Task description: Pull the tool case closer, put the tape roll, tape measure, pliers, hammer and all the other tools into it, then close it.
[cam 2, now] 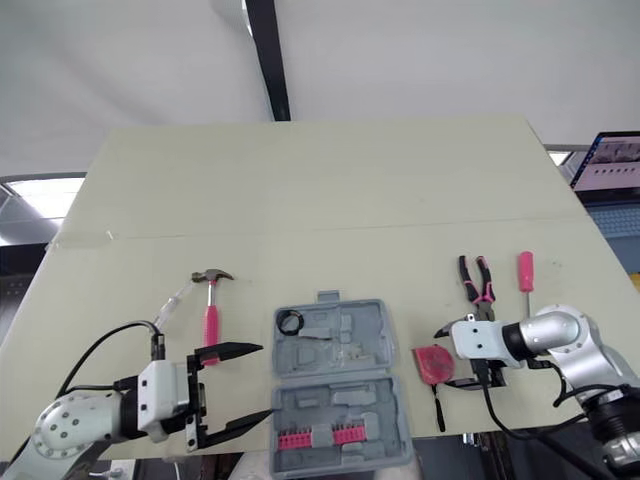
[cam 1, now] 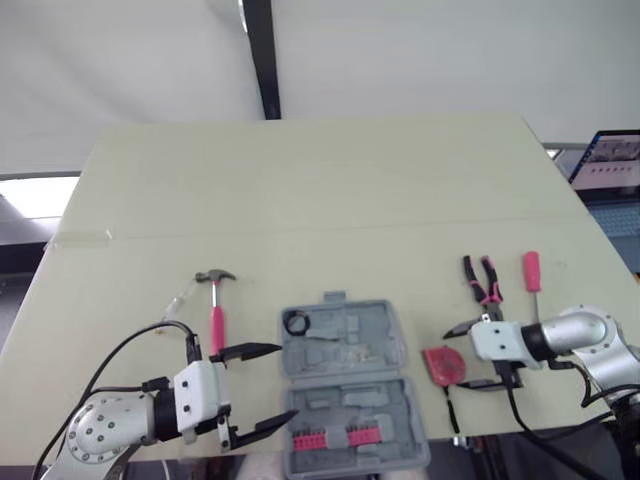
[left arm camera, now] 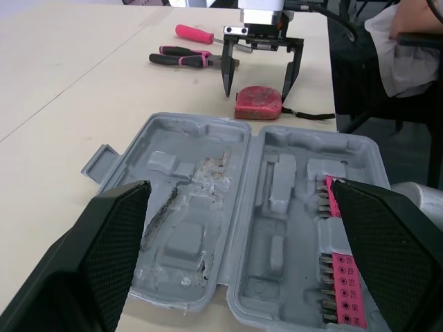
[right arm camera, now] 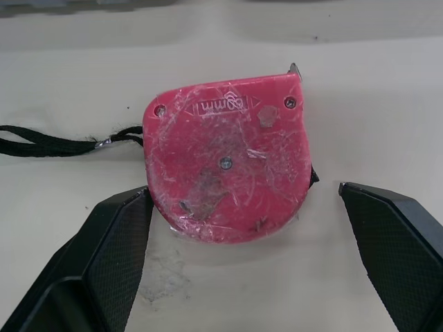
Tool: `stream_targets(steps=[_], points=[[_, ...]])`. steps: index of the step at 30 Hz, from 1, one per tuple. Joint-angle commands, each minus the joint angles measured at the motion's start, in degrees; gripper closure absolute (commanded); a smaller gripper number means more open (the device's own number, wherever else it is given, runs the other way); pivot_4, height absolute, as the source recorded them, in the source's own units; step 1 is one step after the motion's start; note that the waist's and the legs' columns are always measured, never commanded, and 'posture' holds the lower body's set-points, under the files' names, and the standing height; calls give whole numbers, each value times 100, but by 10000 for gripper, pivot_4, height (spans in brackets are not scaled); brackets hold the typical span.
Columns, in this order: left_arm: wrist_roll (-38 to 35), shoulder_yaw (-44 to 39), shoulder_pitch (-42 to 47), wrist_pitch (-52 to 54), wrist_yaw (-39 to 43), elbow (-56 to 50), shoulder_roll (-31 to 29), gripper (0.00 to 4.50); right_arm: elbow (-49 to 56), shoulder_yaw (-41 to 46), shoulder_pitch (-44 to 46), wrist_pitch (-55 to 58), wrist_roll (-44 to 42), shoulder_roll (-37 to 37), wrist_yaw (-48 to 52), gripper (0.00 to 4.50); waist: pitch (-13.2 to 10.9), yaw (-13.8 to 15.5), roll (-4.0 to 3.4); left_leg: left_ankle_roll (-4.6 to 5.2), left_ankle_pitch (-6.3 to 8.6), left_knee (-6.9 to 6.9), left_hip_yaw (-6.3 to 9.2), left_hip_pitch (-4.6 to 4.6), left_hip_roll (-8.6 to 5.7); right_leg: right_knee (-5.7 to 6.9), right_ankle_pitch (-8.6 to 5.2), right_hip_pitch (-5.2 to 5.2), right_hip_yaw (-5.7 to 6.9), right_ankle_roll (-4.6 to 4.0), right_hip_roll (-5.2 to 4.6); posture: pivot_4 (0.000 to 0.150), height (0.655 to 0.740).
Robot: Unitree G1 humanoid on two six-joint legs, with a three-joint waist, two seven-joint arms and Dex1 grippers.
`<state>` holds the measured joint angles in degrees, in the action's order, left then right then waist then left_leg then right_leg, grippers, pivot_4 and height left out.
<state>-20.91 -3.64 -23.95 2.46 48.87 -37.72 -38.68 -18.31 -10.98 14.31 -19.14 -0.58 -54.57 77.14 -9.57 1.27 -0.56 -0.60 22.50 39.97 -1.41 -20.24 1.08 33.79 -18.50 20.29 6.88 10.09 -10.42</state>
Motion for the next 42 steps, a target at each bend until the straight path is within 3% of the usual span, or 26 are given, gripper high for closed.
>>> stream_targets(steps=[1, 17, 20, 22, 27, 33, 42], points=[[-7, -74, -105, 38, -96, -258, -1, 0, -28, -7, 46, -148, -23, 23, 40, 189, 0, -2, 0, 0, 0, 0, 0, 0, 0, 0, 0, 0, 0, 0, 0, 1500, 7400], [74, -72, -146, -113, -114, -133, 25, 0, 63, -24, -13, -132, -135, 191, 92, 189, 0, 0, 0, 0, 0, 0, 0, 0, 0, 0, 0, 0, 0, 0, 0, 1500, 7400], [126, -34, -223, -227, -98, -75, 60, 0, 96, -28, -34, -129, -150, 214, 73, 7896, 0, 0, 0, 0, 0, 0, 0, 0, 0, 0, 0, 0, 0, 0, 0, 1500, 7400], [148, -9, -260, -289, -88, -44, 77, 0, 156, -19, -63, -94, -171, 238, 59, 15518, 0, 1, 0, 0, 0, 0, 0, 0, 0, 0, 0, 0, 0, 0, 0, 1500, 7400], [172, 27, -266, -373, -131, 13, 133, 0, 394, 17, -137, 177, -182, 236, -9, 15607, 0, 5, 0, 0, 0, 0, 0, 0, 0, 0, 0, 0, 0, 0, 0, 1500, 7400], [71, -219, -217, -308, -298, 133, 276, 0, 1524, 154, 156, 1827, -175, -135, 49, 15607, -5, 3, -9, 0, 0, 0, 0, 0, 1, 0, 0, 1, 0, 0, 0, 1500, 7400], [26, -350, -143, -333, -343, 349, 437, 0, 3307, -646, 1590, 4761, 339, -519, 478, 15607, -8, 8, -13, 0, 0, -1, 1, -7, 2, 0, 0, 9, 0, 0, 1, 1500, 7400]])
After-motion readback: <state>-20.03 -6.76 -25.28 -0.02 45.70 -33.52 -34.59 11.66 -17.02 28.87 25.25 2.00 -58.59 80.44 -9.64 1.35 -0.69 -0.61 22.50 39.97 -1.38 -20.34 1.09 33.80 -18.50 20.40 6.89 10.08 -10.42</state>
